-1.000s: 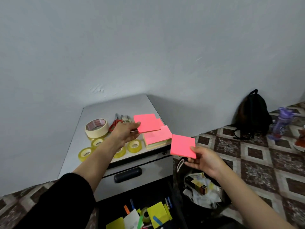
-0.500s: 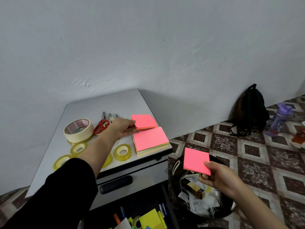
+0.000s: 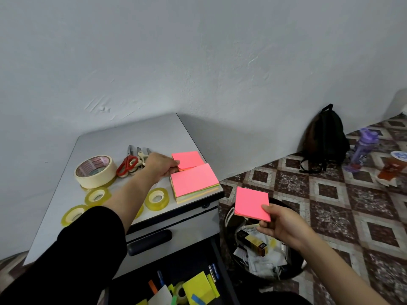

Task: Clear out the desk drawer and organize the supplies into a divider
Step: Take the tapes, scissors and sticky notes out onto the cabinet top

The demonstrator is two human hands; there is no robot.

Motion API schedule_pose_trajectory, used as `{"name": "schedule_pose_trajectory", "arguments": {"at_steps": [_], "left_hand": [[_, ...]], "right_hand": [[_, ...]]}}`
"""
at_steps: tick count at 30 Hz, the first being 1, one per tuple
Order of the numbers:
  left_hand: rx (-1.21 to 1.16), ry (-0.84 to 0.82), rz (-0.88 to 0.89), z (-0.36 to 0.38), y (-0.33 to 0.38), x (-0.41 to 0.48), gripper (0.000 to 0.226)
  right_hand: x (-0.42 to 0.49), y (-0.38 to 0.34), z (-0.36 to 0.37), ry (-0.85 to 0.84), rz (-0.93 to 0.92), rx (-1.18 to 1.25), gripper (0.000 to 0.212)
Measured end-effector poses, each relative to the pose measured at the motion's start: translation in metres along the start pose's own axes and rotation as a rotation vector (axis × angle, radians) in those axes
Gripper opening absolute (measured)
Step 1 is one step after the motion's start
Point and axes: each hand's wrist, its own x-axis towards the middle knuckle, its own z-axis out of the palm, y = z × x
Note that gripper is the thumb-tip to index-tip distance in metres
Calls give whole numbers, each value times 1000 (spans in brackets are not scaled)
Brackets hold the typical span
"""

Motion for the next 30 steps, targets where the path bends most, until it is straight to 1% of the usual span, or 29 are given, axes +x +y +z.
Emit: {"name": "schedule_pose_trajectory", "arguments": {"at_steps": [2,5,8,10,13,14,16,19,23,30], "left_hand": [[32,0,28,1,0,-2,19],[87,-7,51,-1,0,-4,10],[145,16,103,-9,-1,-4,20],[133,17,132,-18,-3,-7,24],[106,4,174,-31,-7,-17,21],[87,4,182,-35,-8,-22,18],[54,10,194,-44,-11,-32,13],[41,10,212,-55,-14,-46,10],[34,-18,207,-68,-17,-56,11],[31,-68,212,-75,-21,-55,11]], "right_hand": [[-1,-3,3,-12,-15,-17,11],[-3,-11,10,-35,-44,-21,13],[-1,-29,19,-57,-99,17,19],[4,-44,30,-58,-162,37,18],[16,-66,57,24,-278,-3,14],[20,-72,69,57,-314,-45,16],[33,-81,92,68,-359,-115,20],[57,-86,118,53,-355,-227,24],[85,-80,141,88,-319,-430,26],[111,-70,154,122,-291,-608,31]]}}
